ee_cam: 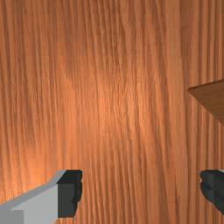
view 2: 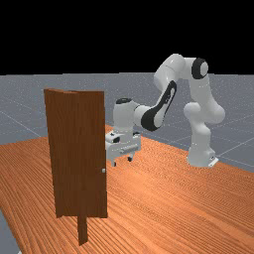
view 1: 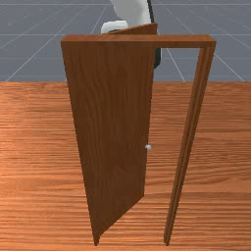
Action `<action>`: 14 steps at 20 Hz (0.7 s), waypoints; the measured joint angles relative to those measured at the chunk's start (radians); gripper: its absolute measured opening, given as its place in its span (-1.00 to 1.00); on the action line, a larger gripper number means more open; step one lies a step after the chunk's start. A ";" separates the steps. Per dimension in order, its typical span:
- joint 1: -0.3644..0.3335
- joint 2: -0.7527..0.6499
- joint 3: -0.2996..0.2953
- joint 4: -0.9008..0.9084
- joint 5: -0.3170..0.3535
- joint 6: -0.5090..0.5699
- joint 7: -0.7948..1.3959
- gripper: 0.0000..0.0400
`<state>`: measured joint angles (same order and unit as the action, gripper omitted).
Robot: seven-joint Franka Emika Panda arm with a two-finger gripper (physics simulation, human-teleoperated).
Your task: Close the door
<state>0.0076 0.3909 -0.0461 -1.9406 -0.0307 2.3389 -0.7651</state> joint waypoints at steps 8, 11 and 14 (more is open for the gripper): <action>-0.061 -1.140 -0.028 -1.052 -0.091 -0.045 -0.005 0.59; -0.053 -1.040 -0.023 -0.973 -0.085 -0.096 -0.003 0.91; -0.040 -0.867 -0.019 -0.831 -0.074 -0.110 0.000 0.98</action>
<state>-0.0329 -0.4761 -0.0655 -2.7716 -0.1044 2.2284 -0.7647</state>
